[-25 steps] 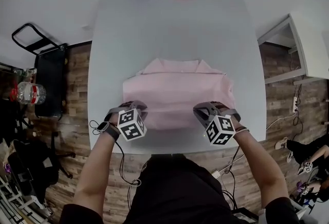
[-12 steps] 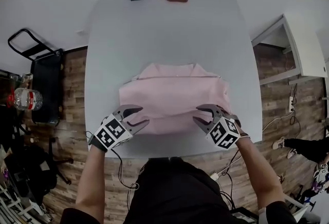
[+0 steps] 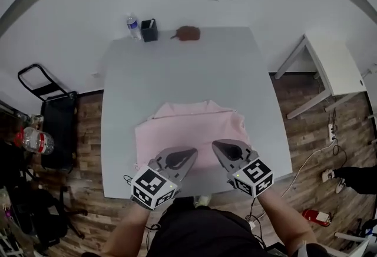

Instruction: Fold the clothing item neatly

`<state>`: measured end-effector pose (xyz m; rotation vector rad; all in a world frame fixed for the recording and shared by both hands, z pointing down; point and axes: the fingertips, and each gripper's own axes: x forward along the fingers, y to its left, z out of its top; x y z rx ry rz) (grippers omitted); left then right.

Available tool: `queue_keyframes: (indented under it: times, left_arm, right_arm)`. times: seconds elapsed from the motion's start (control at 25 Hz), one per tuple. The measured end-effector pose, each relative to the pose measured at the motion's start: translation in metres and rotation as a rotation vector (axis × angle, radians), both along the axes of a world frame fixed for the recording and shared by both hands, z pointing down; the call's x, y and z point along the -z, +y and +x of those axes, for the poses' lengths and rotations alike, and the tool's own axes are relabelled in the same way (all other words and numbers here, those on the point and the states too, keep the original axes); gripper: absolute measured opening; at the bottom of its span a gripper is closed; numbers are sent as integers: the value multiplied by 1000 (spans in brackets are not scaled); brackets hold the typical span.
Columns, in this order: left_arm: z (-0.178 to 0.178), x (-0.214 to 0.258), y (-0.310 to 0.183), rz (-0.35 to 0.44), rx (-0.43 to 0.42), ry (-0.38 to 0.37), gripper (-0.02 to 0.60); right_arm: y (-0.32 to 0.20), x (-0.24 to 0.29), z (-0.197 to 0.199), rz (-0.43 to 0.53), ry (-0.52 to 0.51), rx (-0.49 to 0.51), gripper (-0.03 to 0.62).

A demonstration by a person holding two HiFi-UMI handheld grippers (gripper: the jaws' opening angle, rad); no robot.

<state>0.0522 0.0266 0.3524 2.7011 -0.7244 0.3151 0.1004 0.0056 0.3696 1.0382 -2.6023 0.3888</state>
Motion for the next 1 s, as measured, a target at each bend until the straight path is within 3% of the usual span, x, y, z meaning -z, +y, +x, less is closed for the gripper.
queue_keyframes:
  times: [0.52,1.0]
  left_arm:
    - [27,-7,14,-30,85,-33,5]
    - [33,-16,19,-44,92,-39,6]
  right_arm:
    - [21,9,20,18,-44,-10,14]
    - [23,7,19,26,-32,0,14]
